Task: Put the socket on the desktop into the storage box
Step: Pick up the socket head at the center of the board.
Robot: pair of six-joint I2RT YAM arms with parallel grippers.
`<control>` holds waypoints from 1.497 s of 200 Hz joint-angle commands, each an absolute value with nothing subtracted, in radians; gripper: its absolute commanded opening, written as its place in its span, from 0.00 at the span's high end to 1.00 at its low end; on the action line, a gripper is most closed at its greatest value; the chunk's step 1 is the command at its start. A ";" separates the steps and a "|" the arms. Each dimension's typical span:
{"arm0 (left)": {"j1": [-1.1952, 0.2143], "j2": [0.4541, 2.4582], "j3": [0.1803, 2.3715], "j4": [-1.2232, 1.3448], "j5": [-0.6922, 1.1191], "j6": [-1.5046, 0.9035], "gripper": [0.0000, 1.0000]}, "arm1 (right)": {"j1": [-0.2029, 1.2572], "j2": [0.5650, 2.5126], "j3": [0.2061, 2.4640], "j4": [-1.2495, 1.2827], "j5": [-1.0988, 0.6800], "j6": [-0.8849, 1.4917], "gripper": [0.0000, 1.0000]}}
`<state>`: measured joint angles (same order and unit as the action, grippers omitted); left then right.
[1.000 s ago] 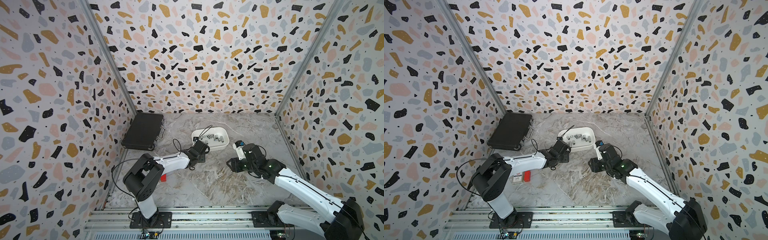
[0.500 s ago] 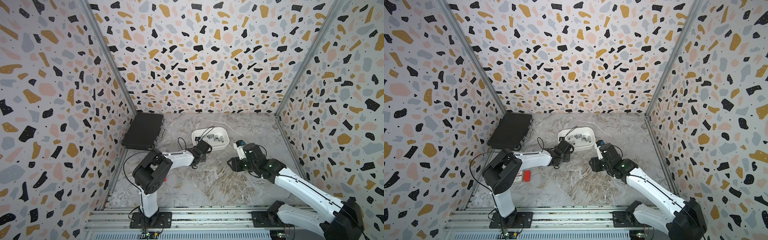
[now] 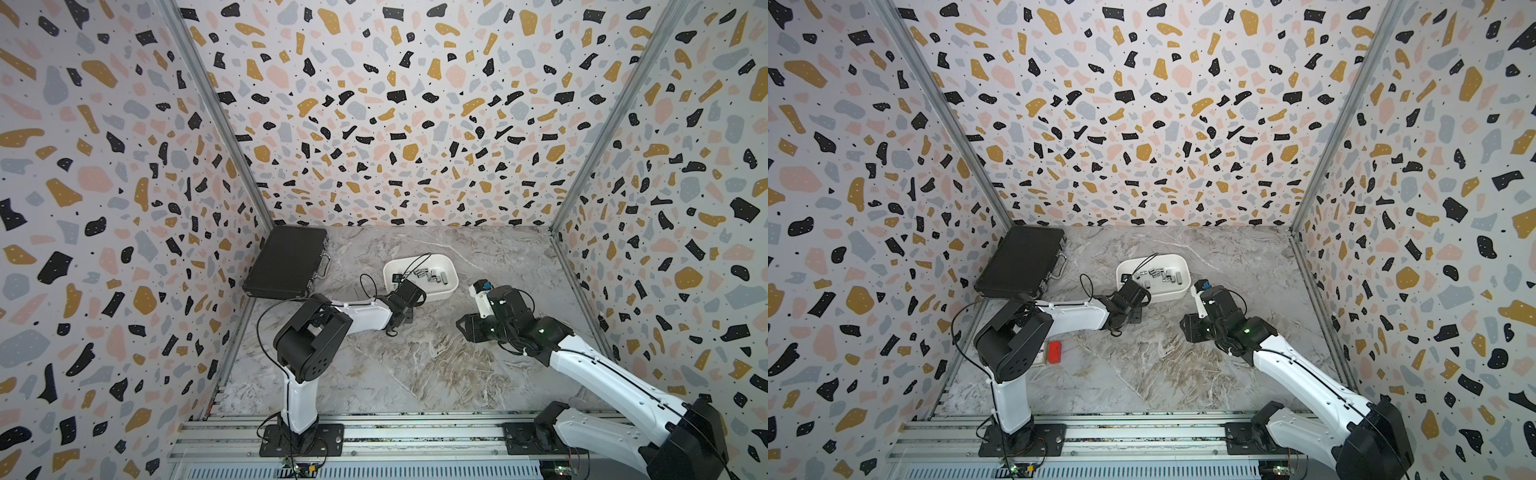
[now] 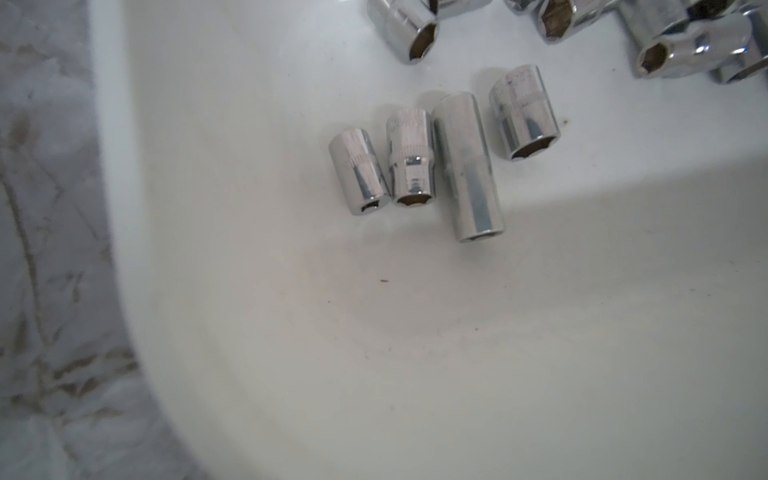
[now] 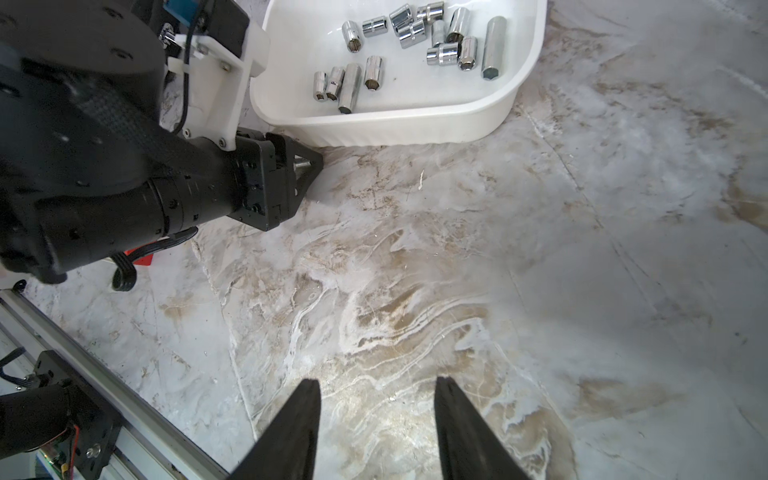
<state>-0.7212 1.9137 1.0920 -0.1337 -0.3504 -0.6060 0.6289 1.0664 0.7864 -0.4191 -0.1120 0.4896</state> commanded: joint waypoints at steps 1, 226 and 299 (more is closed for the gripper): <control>-0.726 1.925 1.115 -0.135 -0.365 -0.610 0.53 | 0.621 1.046 0.802 -0.441 -0.097 0.482 0.51; -0.726 1.963 1.154 -0.144 -0.364 -0.568 0.68 | 0.612 1.040 0.784 -0.436 -0.092 0.503 0.51; -0.725 1.917 1.110 -0.147 -0.361 -0.570 0.81 | 0.611 1.055 0.784 -0.419 -0.098 0.514 0.51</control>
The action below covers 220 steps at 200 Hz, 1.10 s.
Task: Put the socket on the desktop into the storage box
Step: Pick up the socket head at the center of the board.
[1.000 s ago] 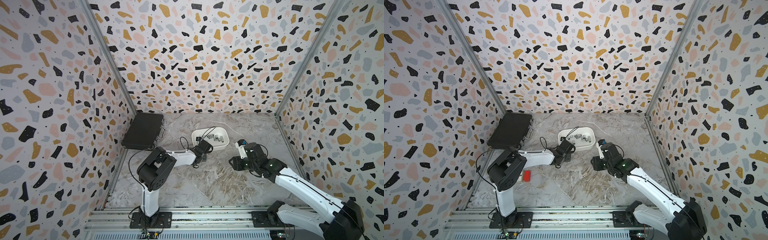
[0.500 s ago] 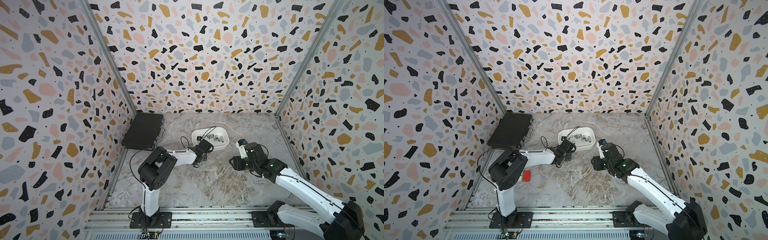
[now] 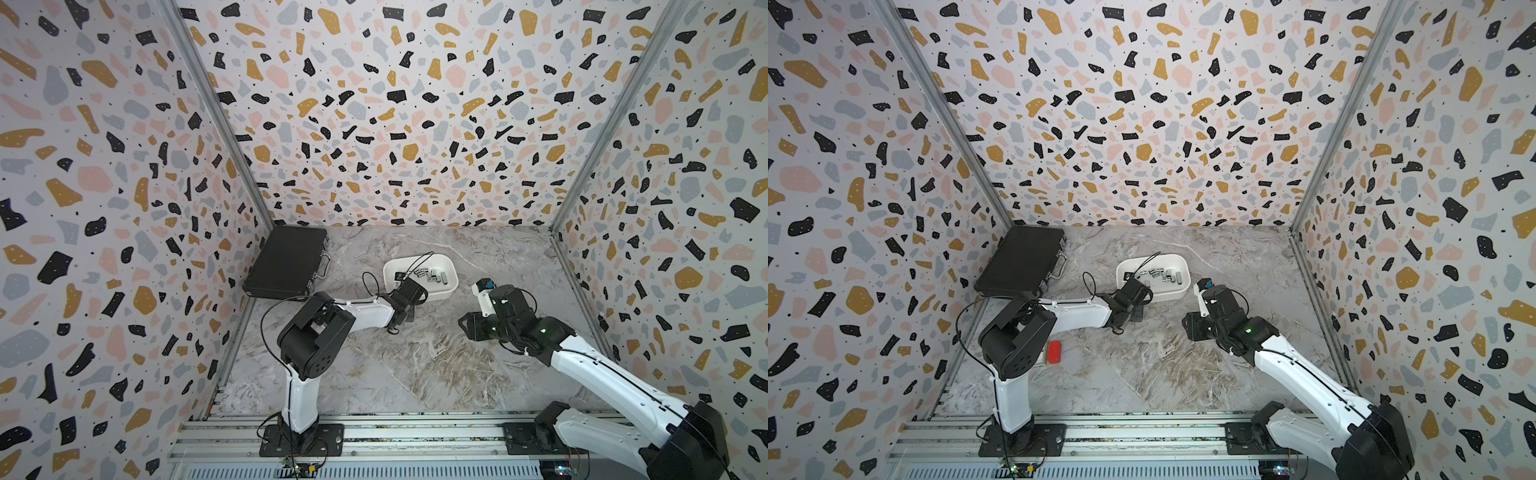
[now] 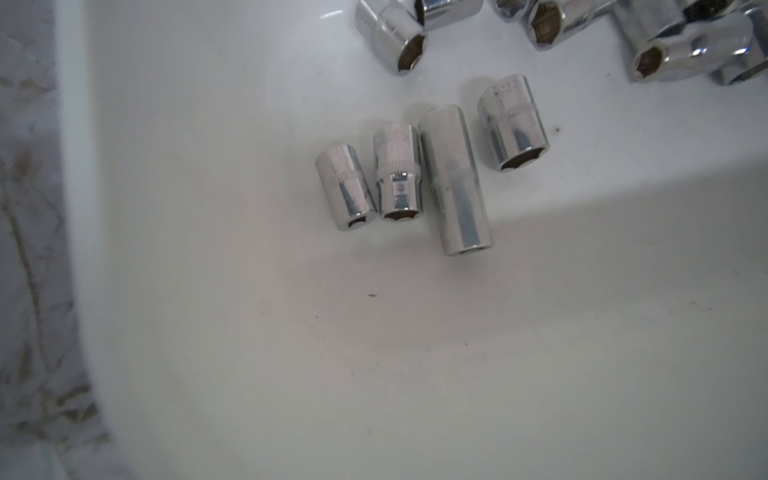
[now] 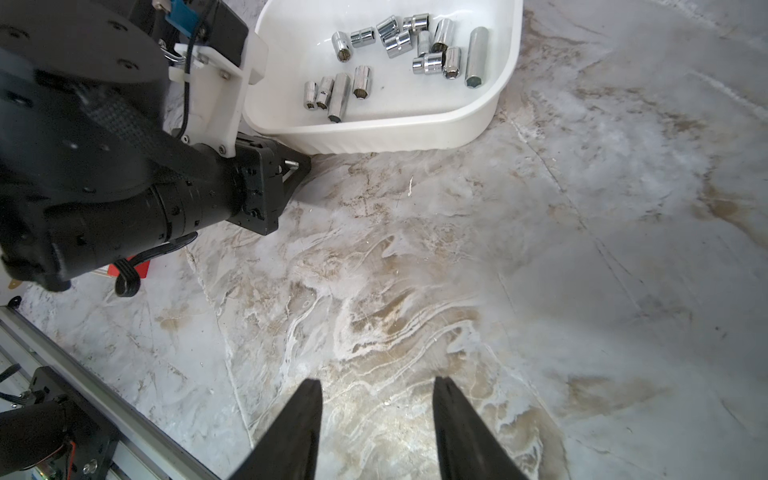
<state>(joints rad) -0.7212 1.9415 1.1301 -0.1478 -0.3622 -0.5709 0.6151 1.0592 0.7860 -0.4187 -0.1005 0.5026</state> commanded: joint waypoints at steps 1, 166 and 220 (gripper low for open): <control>-0.725 1.916 1.109 -0.147 -0.361 -0.570 0.81 | 0.611 1.055 0.784 -0.419 -0.098 0.513 0.51; -0.726 1.571 1.035 -0.335 -0.168 -0.536 0.82 | 0.611 1.132 0.807 -0.385 -0.197 0.513 0.52; -0.700 1.635 1.210 -0.411 -0.128 -0.519 0.82 | 0.611 1.144 0.821 -0.377 -0.224 0.520 0.52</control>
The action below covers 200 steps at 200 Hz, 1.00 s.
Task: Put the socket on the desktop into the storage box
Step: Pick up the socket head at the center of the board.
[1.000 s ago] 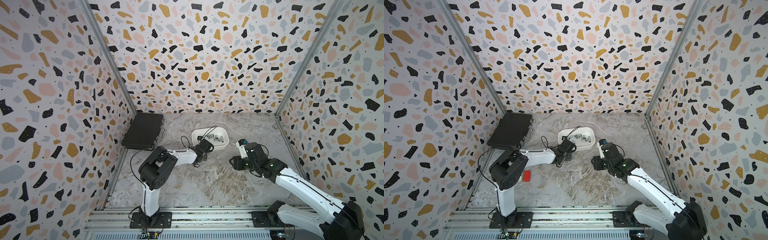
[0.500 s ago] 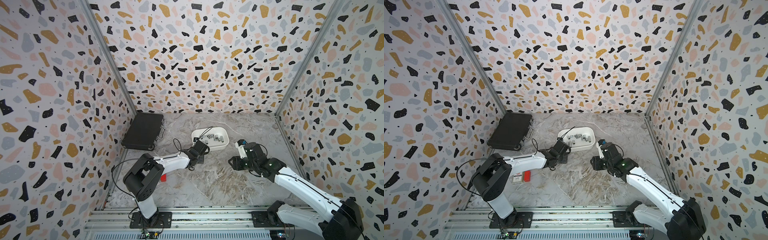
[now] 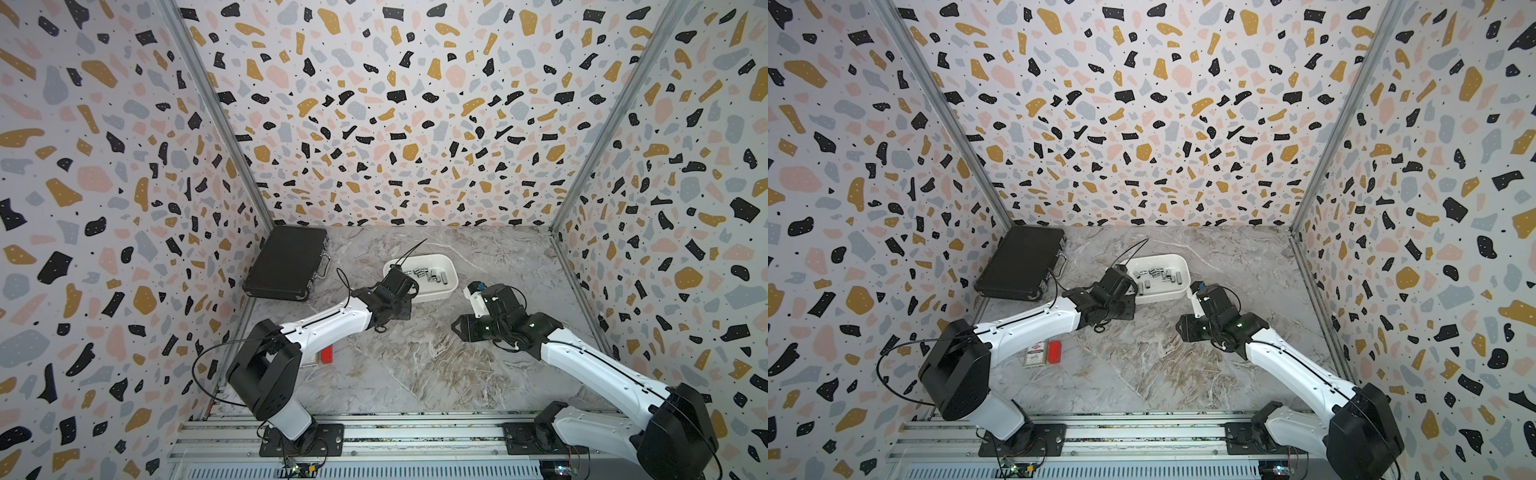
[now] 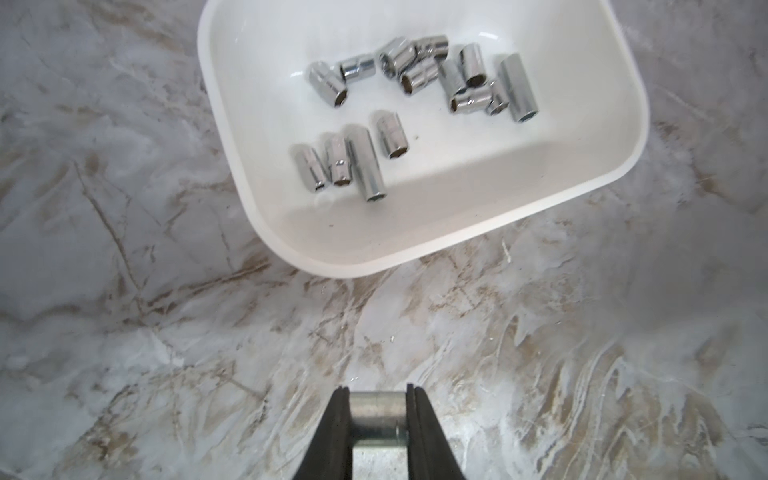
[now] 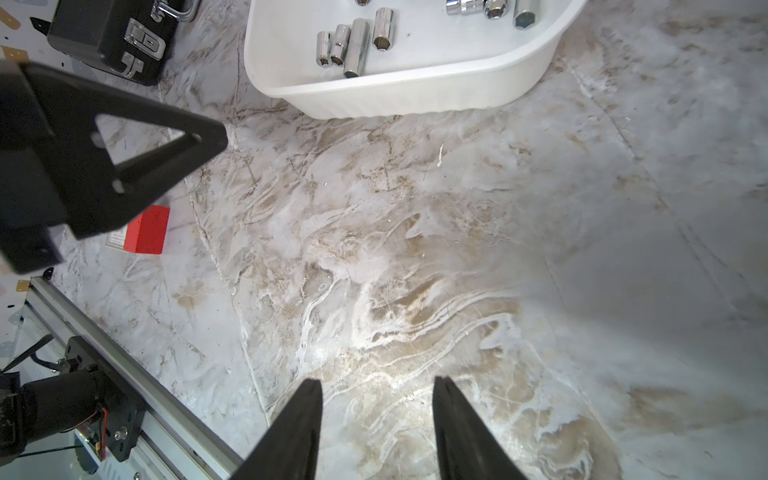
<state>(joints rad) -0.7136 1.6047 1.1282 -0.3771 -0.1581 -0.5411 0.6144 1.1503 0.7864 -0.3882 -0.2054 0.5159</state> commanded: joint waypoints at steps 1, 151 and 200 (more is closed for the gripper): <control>-0.699 1.637 1.213 -0.411 -0.128 -0.519 0.82 | 0.611 1.144 0.821 -0.377 -0.225 0.520 0.52; -0.583 1.989 1.564 -0.544 -0.122 -0.488 0.81 | 0.611 1.101 0.796 -0.394 -0.225 0.531 0.52; -0.562 2.069 1.649 -0.582 -0.162 -0.462 0.80 | 0.611 1.091 0.789 -0.397 -0.222 0.537 0.52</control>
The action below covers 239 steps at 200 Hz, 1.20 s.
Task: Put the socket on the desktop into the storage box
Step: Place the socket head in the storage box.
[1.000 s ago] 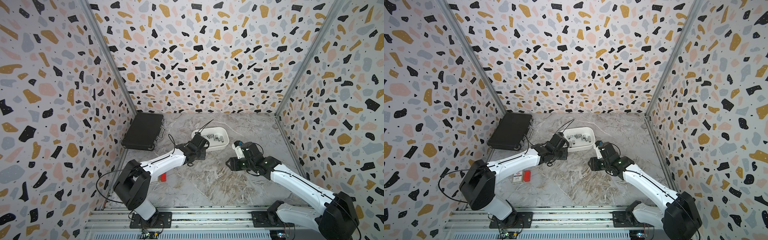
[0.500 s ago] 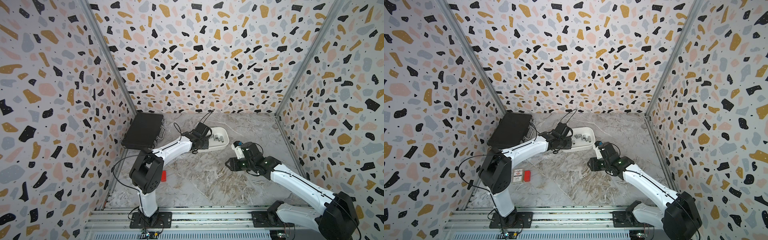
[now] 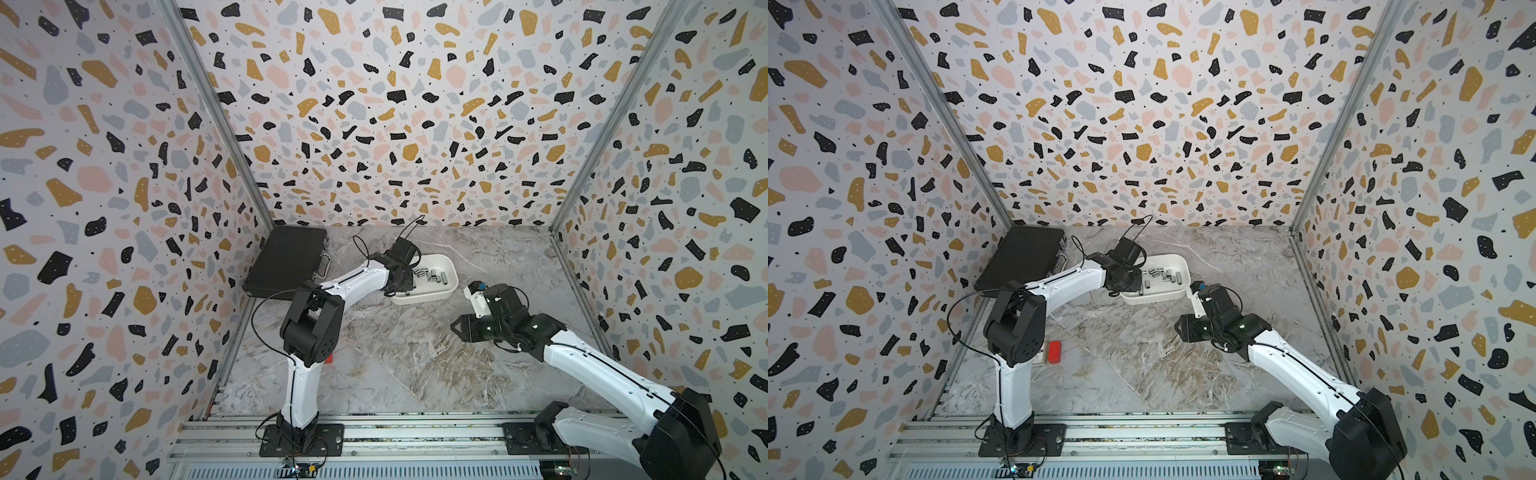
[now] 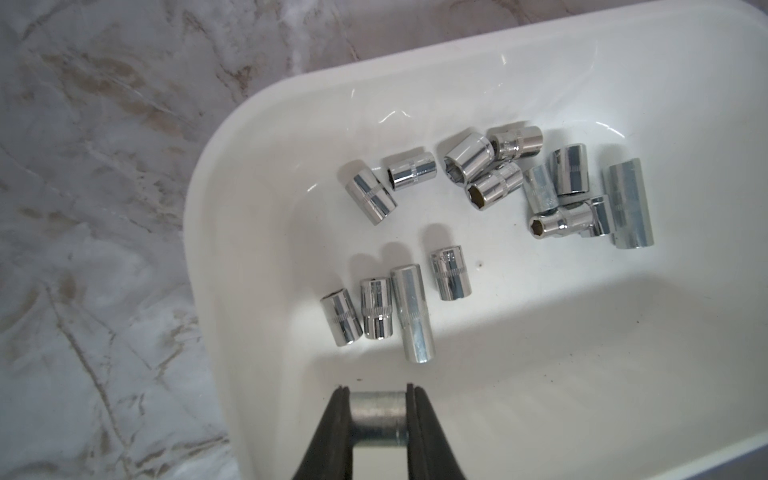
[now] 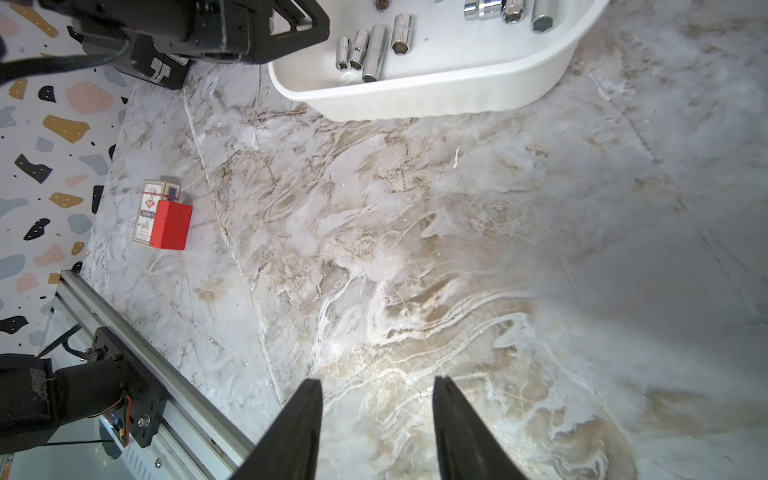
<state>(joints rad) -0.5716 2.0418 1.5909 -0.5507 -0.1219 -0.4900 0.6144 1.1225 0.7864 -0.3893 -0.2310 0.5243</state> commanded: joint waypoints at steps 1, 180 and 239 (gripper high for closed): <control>-0.562 2.072 1.651 -0.582 -0.164 -0.462 0.80 | 0.611 1.091 0.790 -0.397 -0.222 0.537 0.52; -0.555 1.895 1.498 -0.479 -0.095 -0.468 0.43 | 0.611 1.145 0.847 -0.418 -0.214 0.524 0.48; -0.555 1.683 1.301 -0.386 -0.063 -0.438 0.38 | 0.608 1.244 0.928 -0.413 -0.191 0.491 0.38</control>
<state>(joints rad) -0.5571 1.7683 1.3621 -0.4572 -0.0845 -0.4725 0.6140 1.2148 0.8570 -0.3965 -0.2104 0.5232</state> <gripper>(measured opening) 0.603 0.602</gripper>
